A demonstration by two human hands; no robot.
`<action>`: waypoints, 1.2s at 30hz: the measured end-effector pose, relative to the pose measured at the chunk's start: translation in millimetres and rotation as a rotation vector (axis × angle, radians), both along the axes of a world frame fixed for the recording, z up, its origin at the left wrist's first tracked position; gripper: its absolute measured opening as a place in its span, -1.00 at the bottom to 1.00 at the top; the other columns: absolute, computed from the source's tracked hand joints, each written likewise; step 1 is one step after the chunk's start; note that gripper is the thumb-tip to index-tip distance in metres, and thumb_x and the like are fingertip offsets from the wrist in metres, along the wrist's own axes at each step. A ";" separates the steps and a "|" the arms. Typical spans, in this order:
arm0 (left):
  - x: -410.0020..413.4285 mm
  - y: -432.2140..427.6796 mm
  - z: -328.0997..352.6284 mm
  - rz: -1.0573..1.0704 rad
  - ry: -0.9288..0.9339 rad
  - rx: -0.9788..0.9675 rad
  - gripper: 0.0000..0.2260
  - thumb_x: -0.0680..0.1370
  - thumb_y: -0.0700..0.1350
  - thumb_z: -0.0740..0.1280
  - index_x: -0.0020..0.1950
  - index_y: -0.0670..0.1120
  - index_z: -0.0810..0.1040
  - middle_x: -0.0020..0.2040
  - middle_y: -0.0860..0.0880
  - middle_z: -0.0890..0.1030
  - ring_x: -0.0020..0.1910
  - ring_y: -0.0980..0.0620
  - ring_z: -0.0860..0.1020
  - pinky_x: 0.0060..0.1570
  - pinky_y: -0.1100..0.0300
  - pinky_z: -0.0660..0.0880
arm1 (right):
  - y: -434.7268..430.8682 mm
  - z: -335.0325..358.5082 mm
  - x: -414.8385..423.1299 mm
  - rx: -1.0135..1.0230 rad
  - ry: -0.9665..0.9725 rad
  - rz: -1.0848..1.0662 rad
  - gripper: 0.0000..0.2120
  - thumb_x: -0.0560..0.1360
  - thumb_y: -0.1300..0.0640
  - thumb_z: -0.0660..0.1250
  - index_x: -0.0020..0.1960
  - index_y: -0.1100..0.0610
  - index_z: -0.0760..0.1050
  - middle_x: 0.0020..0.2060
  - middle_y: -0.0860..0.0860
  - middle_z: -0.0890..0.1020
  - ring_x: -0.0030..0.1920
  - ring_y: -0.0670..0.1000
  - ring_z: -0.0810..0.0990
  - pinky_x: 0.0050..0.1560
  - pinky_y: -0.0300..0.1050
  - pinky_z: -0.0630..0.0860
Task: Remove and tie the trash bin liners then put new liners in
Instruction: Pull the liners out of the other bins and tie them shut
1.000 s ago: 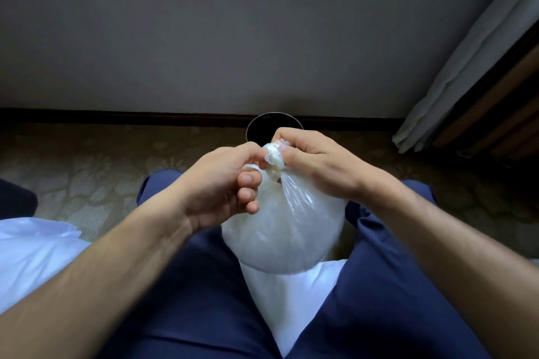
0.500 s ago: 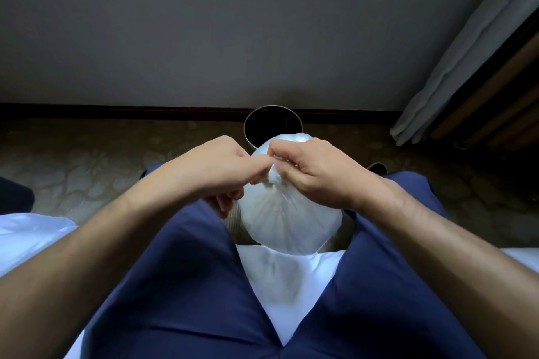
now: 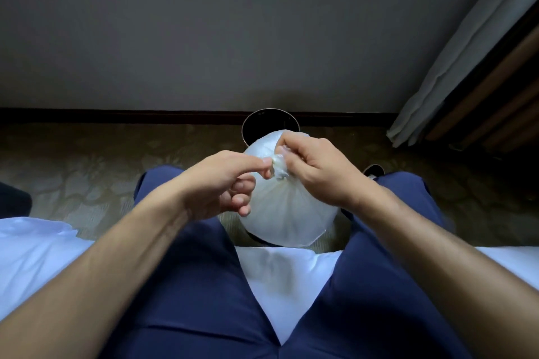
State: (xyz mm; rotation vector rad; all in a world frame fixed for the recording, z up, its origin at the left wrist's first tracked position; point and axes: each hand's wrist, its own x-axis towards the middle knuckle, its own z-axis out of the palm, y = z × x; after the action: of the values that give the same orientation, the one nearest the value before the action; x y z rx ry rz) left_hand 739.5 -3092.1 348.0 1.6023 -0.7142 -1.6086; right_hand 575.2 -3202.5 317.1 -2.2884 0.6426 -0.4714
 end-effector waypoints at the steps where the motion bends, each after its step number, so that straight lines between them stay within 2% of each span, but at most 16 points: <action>1: 4.3 -0.4 1.8 -0.042 -0.020 0.043 -0.79 0.60 -0.01 0.34 -0.15 -0.11 0.55 -0.47 0.04 0.15 -0.56 0.08 0.16 -0.49 0.21 0.36 | -1.2 0.2 0.4 -0.046 0.037 0.023 -0.83 0.62 0.05 0.17 -0.15 0.00 0.39 -0.40 -0.12 0.45 -0.33 -0.06 0.41 -0.27 -0.03 0.34; 4: 11.9 -3.1 4.4 -0.144 -0.113 0.149 -0.78 0.59 0.04 0.36 -0.12 -0.09 0.58 -0.46 0.03 0.14 -0.53 0.06 0.10 -0.48 0.21 0.36 | -3.6 -0.5 1.3 -0.236 0.139 0.111 -0.85 0.60 0.00 0.11 -0.10 -0.03 0.39 -0.38 -0.10 0.41 -0.29 -0.05 0.36 -0.24 -0.03 0.28; 6: 13.7 -7.0 5.2 -0.213 -0.201 0.198 -0.77 0.58 0.06 0.37 -0.13 -0.08 0.59 -0.47 0.01 0.19 -0.54 0.05 0.13 -0.46 0.20 0.39 | -4.7 -1.6 0.4 -0.345 0.206 0.148 -0.73 0.58 -0.06 0.04 -0.06 0.03 0.45 -0.40 -0.10 0.34 -0.25 0.00 0.34 -0.24 0.01 0.29; 8: 13.5 -12.6 7.2 -0.306 -0.304 0.242 -0.79 0.58 0.06 0.37 -0.12 -0.07 0.59 -0.47 0.02 0.22 -0.54 0.04 0.15 -0.45 0.20 0.40 | -3.7 -3.6 -0.5 -0.419 0.260 0.158 -0.64 0.57 -0.11 -0.01 -0.04 0.05 0.49 -0.41 -0.09 0.30 -0.25 0.03 0.35 -0.28 0.01 0.26; 11: 10.0 -22.5 15.7 -0.412 -0.504 0.297 -0.85 0.55 -0.02 0.38 -0.13 -0.09 0.58 -0.51 0.02 0.28 -0.56 0.04 0.20 -0.46 0.20 0.46 | 3.1 -5.7 -0.5 -0.461 0.317 0.144 -0.62 0.57 -0.14 -0.05 -0.01 0.00 0.49 -0.41 -0.10 0.30 -0.23 0.04 0.37 -0.30 -0.01 0.25; 13: 5.2 -26.7 21.9 -0.432 -0.624 0.278 -0.86 0.53 -0.06 0.36 -0.12 -0.12 0.58 -0.52 0.00 0.36 -0.58 0.02 0.27 -0.45 0.16 0.52 | 8.6 -6.1 -1.3 -0.408 0.319 0.101 -0.71 0.60 -0.12 -0.01 -0.01 -0.04 0.44 -0.37 -0.06 0.39 -0.21 0.06 0.41 -0.27 0.05 0.38; 15: 1.1 -26.5 21.5 -0.404 -0.649 0.198 -0.83 0.55 -0.04 0.35 -0.10 -0.14 0.58 -0.46 -0.04 0.41 -0.58 0.03 0.32 -0.42 0.13 0.55 | 12.4 -6.6 -5.9 -0.312 0.281 0.019 -0.86 0.63 -0.07 0.06 -0.05 -0.07 0.33 -0.30 0.00 0.50 -0.22 0.11 0.45 -0.21 0.12 0.46; 19: -5.0 -12.9 10.0 -0.345 -0.596 -0.043 -0.83 0.57 0.04 0.36 -0.01 -0.04 0.64 -0.38 -0.06 0.46 -0.53 0.02 0.44 -0.40 0.13 0.57 | 19.7 -1.6 -22.0 -0.117 0.258 -0.160 -0.82 0.66 -0.05 0.06 -0.05 0.00 0.28 -0.24 0.08 0.56 -0.23 0.22 0.49 -0.20 0.13 0.44; 21: -10.1 -7.2 5.1 -0.325 -0.610 -0.158 -0.90 0.59 0.02 0.35 -0.02 0.02 0.62 -0.39 -0.05 0.48 -0.49 0.00 0.49 -0.41 0.14 0.57 | 19.8 4.5 -27.6 -0.002 0.206 -0.224 -0.81 0.67 -0.03 0.09 -0.07 0.00 0.33 -0.24 0.06 0.57 -0.21 0.16 0.51 -0.19 0.10 0.42; 24: -21.1 -0.3 5.4 -0.302 -0.802 -0.309 -0.92 0.59 0.04 0.30 -0.07 0.10 0.55 -0.46 -0.01 0.53 -0.53 0.06 0.51 -0.38 0.10 0.54 | 20.9 14.5 -33.2 0.080 0.087 -0.259 -0.78 0.66 0.00 0.16 -0.16 -0.04 0.37 -0.27 -0.06 0.56 -0.22 -0.02 0.50 -0.20 -0.01 0.42; 26: -27.4 4.5 8.8 -0.241 -0.890 -0.381 -0.93 0.57 0.04 0.30 -0.10 0.11 0.52 -0.47 -0.02 0.53 -0.52 0.06 0.47 -0.29 -0.02 0.55 | 21.2 20.7 -37.4 0.124 0.038 -0.251 -0.77 0.66 0.02 0.20 -0.17 -0.04 0.42 -0.28 -0.08 0.57 -0.23 -0.05 0.54 -0.15 0.02 0.52; 28: -30.0 6.9 12.9 -0.176 -0.893 -0.429 -0.95 0.54 0.02 0.34 -0.12 0.09 0.53 -0.45 -0.05 0.55 -0.47 0.00 0.49 -0.25 -0.05 0.56 | 20.7 25.6 -42.2 0.201 -0.013 -0.223 -0.80 0.67 0.04 0.23 -0.12 0.03 0.48 -0.25 -0.07 0.62 -0.22 -0.05 0.65 -0.06 0.09 0.63; 30: -29.8 6.3 13.9 -0.158 -0.901 -0.461 -0.94 0.52 0.00 0.38 -0.13 0.08 0.54 -0.43 -0.02 0.56 -0.46 0.09 0.48 -0.30 0.04 0.51 | 18.5 25.8 -46.5 0.234 -0.010 -0.177 -0.85 0.67 0.07 0.25 -0.06 0.07 0.50 -0.20 -0.06 0.64 -0.20 -0.04 0.70 -0.04 0.04 0.64; 32: -28.9 3.5 11.1 -0.176 -0.928 -0.474 -0.92 0.52 0.01 0.40 -0.15 0.09 0.54 -0.44 0.06 0.54 -0.44 0.14 0.47 -0.33 0.20 0.40 | 15.5 21.7 -49.1 0.204 0.021 -0.152 -0.90 0.65 0.06 0.27 -0.03 0.02 0.50 -0.21 -0.09 0.63 -0.20 -0.06 0.68 -0.07 -0.02 0.61; 36: -26.5 -11.5 -1.2 -0.158 -0.926 -0.473 -0.92 0.55 0.02 0.39 -0.13 0.09 0.55 -0.47 0.13 0.50 -0.43 0.16 0.47 -0.34 0.27 0.34 | 1.4 8.1 -45.4 0.180 -0.027 -0.192 -0.90 0.64 0.05 0.28 -0.06 -0.08 0.49 -0.22 -0.13 0.63 -0.17 -0.08 0.63 -0.08 0.02 0.61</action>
State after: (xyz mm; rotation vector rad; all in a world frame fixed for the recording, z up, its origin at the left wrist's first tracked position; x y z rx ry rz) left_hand 713.0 -3103.7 346.8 1.9001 -1.5832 -0.6178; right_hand 529.8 -3201.1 325.2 -2.0578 0.8610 -0.5120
